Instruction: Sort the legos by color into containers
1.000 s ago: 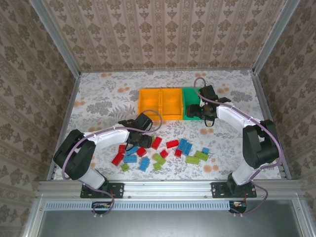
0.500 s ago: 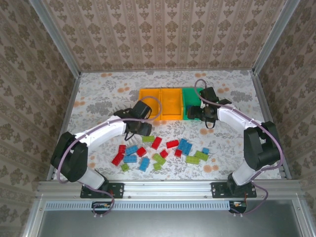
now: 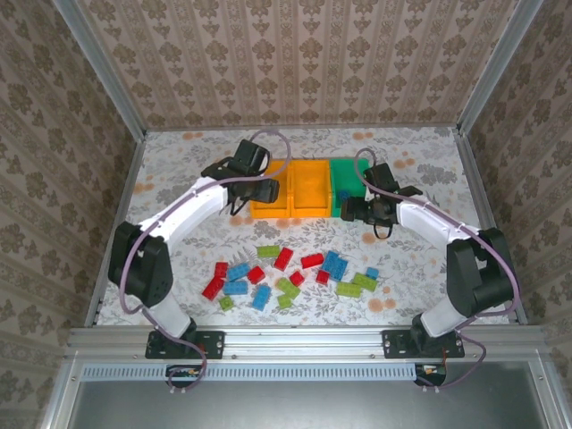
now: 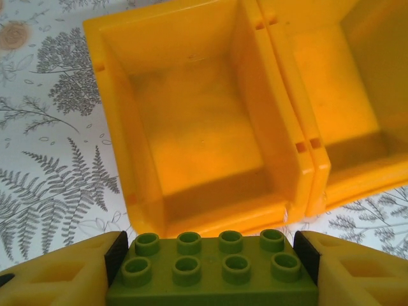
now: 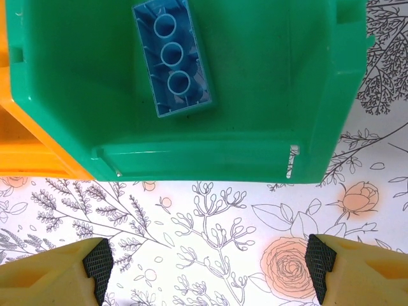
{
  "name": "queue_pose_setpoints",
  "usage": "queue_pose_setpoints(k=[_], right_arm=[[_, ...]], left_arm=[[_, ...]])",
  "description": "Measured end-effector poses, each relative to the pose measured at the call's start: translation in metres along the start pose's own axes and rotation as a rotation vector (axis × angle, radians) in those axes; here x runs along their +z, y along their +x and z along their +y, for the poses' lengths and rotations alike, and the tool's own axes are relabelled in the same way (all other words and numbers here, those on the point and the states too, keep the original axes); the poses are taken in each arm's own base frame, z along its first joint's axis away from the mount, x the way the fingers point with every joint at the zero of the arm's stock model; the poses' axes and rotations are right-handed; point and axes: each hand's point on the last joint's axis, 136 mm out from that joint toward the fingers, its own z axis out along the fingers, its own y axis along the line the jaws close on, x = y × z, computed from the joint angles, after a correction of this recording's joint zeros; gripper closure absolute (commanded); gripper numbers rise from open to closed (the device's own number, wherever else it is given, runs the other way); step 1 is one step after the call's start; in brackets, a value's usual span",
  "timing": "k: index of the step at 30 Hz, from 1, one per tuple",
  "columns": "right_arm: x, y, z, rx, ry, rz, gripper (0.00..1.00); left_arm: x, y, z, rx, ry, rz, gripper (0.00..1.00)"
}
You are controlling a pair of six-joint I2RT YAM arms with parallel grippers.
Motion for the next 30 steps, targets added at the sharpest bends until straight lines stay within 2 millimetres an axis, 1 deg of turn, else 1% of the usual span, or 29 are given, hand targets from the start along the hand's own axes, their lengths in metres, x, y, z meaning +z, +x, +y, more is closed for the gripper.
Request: queue_pose_setpoints(k=[4,8,11,16,20,21,23,24,30], right_arm=[[-0.004,0.003,0.000,-0.004,-0.004,-0.006,0.18],[-0.009,0.009,0.004,-0.027,0.002,0.001,0.18],[-0.013,0.021,0.005,-0.044,0.020,0.027,0.20],[-0.014,0.052,-0.002,-0.037,0.047,0.106,0.22],[-0.021,0.075,-0.006,-0.019,0.061,0.146,0.23],[-0.024,0.078,-0.007,-0.011,0.062,0.148,0.23],[-0.033,0.084,-0.008,-0.001,0.062,0.146,0.23],[-0.036,0.086,-0.010,0.005,0.063,0.145,0.23],[-0.054,0.110,-0.026,0.064,0.114,0.193,0.23]], left_arm=[[0.027,0.001,0.007,-0.033,-0.002,0.051,0.35],[0.043,0.001,0.012,-0.079,-0.001,0.079,0.33],[0.045,-0.004,0.012,-0.106,0.007,0.068,0.31],[0.049,-0.008,0.006,-0.149,0.034,0.058,0.22],[0.050,-0.012,-0.001,-0.162,0.063,0.043,0.12],[0.050,-0.013,-0.003,-0.164,0.069,0.037,0.10],[0.051,-0.013,-0.008,-0.163,0.083,0.030,0.02],[0.052,-0.013,-0.010,-0.162,0.088,0.030,0.00],[0.054,-0.009,-0.019,-0.146,0.110,0.031,0.00]])
